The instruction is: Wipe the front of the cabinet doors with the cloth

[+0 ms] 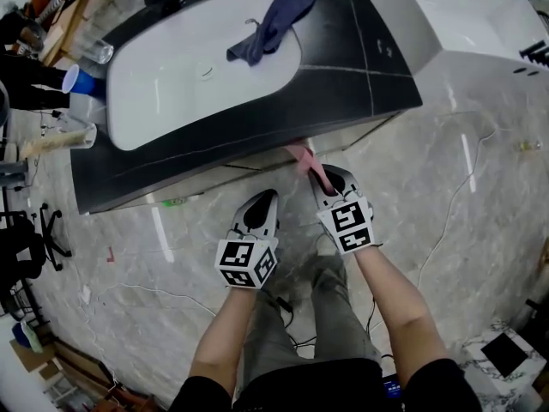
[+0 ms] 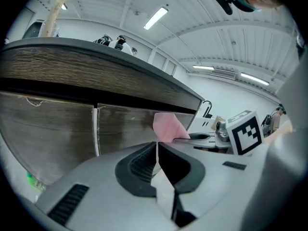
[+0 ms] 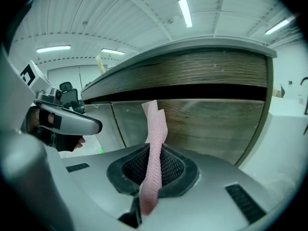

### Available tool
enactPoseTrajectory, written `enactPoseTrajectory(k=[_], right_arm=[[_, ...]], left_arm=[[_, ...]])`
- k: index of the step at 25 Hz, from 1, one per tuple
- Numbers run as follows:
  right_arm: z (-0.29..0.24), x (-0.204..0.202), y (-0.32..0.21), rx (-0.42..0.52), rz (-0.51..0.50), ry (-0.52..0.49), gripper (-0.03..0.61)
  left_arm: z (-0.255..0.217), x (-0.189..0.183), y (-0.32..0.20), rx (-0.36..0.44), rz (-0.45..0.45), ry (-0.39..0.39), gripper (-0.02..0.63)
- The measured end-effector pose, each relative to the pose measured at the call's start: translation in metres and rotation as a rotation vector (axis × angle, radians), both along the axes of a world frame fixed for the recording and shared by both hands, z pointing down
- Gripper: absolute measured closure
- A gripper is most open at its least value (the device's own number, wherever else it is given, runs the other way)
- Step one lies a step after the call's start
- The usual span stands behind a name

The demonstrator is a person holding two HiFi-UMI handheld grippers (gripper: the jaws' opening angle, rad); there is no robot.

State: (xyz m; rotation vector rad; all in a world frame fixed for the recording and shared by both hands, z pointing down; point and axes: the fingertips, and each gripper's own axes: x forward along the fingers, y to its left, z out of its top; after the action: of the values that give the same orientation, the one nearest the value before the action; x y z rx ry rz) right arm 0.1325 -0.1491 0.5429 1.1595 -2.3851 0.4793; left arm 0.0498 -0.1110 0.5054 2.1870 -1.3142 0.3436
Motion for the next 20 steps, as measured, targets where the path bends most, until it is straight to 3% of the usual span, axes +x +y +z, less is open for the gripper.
enactPoseTrajectory(k=[11, 20], right_arm=[[0.007, 0.106, -0.024, -0.003, 0.153, 0.013, 0.534], [0.009, 0.162, -0.023, -0.010, 0.246, 0.002, 0.534]], left_arm=[[0.005, 0.072, -0.023, 0.004, 0.064, 0.002, 0.597], [0.007, 0.114, -0.028, 0.004, 0.129, -0.007, 0.597]])
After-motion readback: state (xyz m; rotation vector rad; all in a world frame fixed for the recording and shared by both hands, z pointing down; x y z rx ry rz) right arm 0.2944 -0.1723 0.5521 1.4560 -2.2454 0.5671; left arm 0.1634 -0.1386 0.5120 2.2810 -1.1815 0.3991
